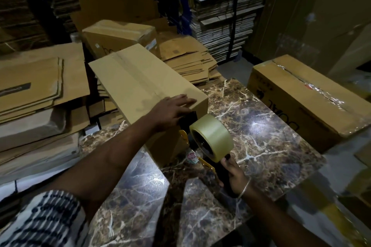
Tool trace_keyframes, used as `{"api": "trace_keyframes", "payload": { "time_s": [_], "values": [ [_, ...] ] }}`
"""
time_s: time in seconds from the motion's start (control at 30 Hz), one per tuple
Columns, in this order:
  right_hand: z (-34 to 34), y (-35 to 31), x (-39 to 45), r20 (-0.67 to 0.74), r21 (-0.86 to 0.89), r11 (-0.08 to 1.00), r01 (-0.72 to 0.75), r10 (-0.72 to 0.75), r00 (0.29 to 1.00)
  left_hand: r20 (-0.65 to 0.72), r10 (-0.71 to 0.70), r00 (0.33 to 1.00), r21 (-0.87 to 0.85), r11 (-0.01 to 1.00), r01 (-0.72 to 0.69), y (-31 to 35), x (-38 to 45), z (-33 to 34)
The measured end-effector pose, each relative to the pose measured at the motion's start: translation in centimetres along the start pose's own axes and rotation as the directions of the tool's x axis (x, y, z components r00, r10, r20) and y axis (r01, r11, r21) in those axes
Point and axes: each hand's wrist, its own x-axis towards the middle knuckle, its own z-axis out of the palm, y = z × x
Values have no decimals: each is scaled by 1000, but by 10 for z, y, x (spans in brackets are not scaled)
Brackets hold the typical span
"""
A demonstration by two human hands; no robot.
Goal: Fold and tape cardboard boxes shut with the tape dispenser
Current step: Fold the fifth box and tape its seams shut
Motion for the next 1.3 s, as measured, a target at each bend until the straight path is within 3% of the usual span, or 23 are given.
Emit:
{"api": "trace_keyframes", "payload": {
  "time_s": [0.23,0.53,1.07,1.3],
  "values": [
    [-1,-10,-6,43,1,1000,-3,3,999,148,-33,988,121,993,15,-5,9,1],
    [-12,-6,-8,25,-149,989,-14,18,1000,171,-36,985,58,998,27,5,5,-6],
    [-14,9,16,-24,52,988,-144,145,989,178,-48,983,-62,996,60,4,5,-6],
    [-4,-5,9,3,83,994,-68,67,998,197,-58,979,-96,992,78,12,5,-13]
  ]
}}
